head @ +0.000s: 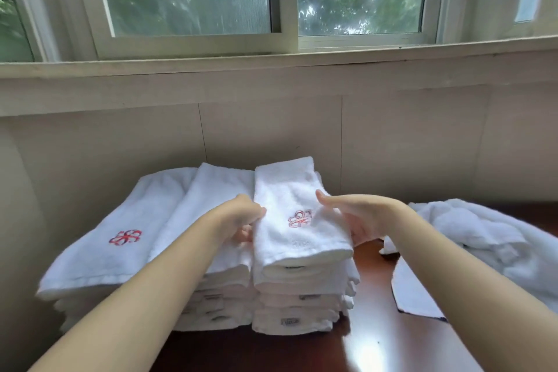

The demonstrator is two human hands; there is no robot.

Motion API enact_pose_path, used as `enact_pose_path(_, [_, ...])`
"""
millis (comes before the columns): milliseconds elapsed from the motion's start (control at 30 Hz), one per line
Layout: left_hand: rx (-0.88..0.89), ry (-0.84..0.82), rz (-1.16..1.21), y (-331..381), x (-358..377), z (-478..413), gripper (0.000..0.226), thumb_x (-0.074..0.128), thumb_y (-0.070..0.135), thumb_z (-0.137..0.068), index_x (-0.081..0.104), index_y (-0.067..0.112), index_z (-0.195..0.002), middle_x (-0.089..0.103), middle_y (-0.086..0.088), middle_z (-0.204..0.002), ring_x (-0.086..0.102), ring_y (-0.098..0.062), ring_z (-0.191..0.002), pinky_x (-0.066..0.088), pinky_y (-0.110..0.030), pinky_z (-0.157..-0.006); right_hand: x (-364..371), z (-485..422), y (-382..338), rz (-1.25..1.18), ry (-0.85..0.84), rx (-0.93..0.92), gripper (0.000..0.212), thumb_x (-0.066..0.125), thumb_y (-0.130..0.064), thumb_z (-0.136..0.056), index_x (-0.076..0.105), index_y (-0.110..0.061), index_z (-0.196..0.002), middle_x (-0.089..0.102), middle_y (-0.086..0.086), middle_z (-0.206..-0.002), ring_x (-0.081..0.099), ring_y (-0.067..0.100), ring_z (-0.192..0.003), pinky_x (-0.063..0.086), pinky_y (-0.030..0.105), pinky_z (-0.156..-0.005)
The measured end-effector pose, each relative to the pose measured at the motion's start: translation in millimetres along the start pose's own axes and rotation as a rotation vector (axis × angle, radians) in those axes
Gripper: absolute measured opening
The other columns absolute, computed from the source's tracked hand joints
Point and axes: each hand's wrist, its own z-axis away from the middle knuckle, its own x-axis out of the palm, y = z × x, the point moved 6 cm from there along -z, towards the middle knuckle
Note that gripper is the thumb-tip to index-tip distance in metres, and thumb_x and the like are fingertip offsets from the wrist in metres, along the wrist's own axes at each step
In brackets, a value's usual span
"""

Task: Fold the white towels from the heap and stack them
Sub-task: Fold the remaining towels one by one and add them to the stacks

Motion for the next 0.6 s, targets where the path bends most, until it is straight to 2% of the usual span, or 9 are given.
enact_pose_path(67, [0.003, 0.077, -0.064, -5.4, -7.3, 3.9, 0.011, 0.044, 0.012, -0.096, 0.047, 0.001, -0.098, 0.041, -0.009, -0.068, 0.037, -0.018, -0.053, 0.029, -0.023, -0.051, 2.5, 2.1, 1.5, 0.029, 0.089, 0.009, 0.059, 0.055, -0.057, -0.088, 0.055, -0.013, -0.126, 0.056, 0.012, -0.128, 0.060, 0.024, -0.090, 0.052, 0.035, -0.083])
enact_pose_path(133, [0.016, 0.093, -0.264, -8.6, -7.3, 7.8, 0.031, 0.046, 0.018, -0.097, 0.048, -0.005, -0.116, 0.053, -0.013, -0.084, 0.049, -0.024, -0.068, 0.038, -0.025, -0.057, 6.2, 2.9, 8.2, 0.270, 0.226, 0.115, 0.062, 0.059, -0.054, -0.087, 0.051, -0.010, -0.130, 0.054, 0.007, -0.121, 0.060, 0.019, -0.078, 0.054, 0.028, -0.073])
enact_pose_path(167, [0.019, 0.085, -0.349, -7.9, -5.2, 11.7, 0.037, 0.048, 0.020, -0.097, 0.045, -0.006, -0.122, 0.059, -0.015, -0.095, 0.054, -0.027, -0.075, 0.043, -0.025, -0.061, 8.3, 4.6, 10.8, 0.410, 0.266, 0.188, 0.066, 0.058, -0.057, -0.086, 0.048, -0.011, -0.132, 0.053, 0.004, -0.120, 0.061, 0.017, -0.080, 0.055, 0.026, -0.072])
enact_pose_path(233, [0.041, 0.117, -0.540, -1.7, -2.2, 16.4, 0.039, 0.048, 0.022, -0.098, 0.038, -0.001, -0.128, 0.058, -0.015, -0.119, 0.060, -0.031, -0.097, 0.048, -0.028, -0.072, 7.6, 8.3, 8.9, 0.572, 0.327, 0.258, 0.072, 0.055, -0.059, -0.086, 0.041, -0.011, -0.138, 0.051, 0.004, -0.130, 0.060, 0.017, -0.088, 0.054, 0.027, -0.081])
enact_pose_path(267, [0.068, 0.164, -0.655, 5.6, -2.0, 18.7, 0.039, 0.046, 0.021, -0.097, 0.034, 0.002, -0.129, 0.054, -0.014, -0.126, 0.057, -0.032, -0.108, 0.047, -0.031, -0.079, 4.5, 7.8, 1.8, 0.615, 0.386, 0.210, 0.067, 0.057, -0.054, -0.087, 0.040, -0.012, -0.137, 0.049, 0.007, -0.133, 0.059, 0.019, -0.091, 0.054, 0.030, -0.084])
enact_pose_path(333, [0.168, 0.267, -0.755, 24.1, -0.3, 18.3, 0.037, 0.044, 0.019, -0.097, 0.035, 0.007, -0.131, 0.046, -0.011, -0.132, 0.049, -0.032, -0.118, 0.042, -0.036, -0.083, -3.1, 8.3, -23.0, 0.674, 0.605, -0.033, 0.043, 0.056, -0.037, -0.090, 0.043, -0.012, -0.123, 0.048, 0.012, -0.126, 0.055, 0.026, -0.096, 0.049, 0.034, -0.082])
enact_pose_path(433, [0.366, 0.324, -0.689, 50.5, 16.2, 2.1, 0.030, 0.039, 0.018, -0.098, 0.044, 0.009, -0.127, 0.042, -0.009, -0.133, 0.045, -0.030, -0.121, 0.038, -0.036, -0.084, 4.5, -6.2, -55.9, 0.683, 0.827, -0.359, 0.028, 0.040, -0.025, -0.097, 0.047, -0.008, -0.119, 0.045, 0.014, -0.126, 0.050, 0.032, -0.111, 0.041, 0.036, -0.081])
enact_pose_path(533, [0.390, 0.204, -0.723, 56.7, 44.0, -34.9, 0.038, 0.040, 0.017, -0.095, 0.042, 0.010, -0.132, 0.043, -0.008, -0.137, 0.040, -0.027, -0.128, 0.037, -0.037, -0.097, 20.2, -53.1, -68.9, 0.753, 0.722, -0.441, 0.026, 0.032, -0.026, -0.101, 0.052, -0.010, -0.104, 0.054, 0.015, -0.124, 0.052, 0.030, -0.108, 0.041, 0.034, -0.079])
enact_pose_path(600, [0.338, 0.046, -0.718, 49.8, 54.8, -62.1, 0.044, 0.034, 0.019, -0.098, 0.036, 0.013, -0.141, 0.039, -0.009, -0.145, 0.033, -0.026, -0.136, 0.029, -0.041, -0.110, 19.4, -91.3, -63.5, 0.859, 0.554, -0.343, 0.042, 0.025, -0.029, -0.103, 0.053, -0.005, -0.125, 0.045, 0.017, -0.139, 0.044, 0.028, -0.125, 0.037, 0.036, -0.099])
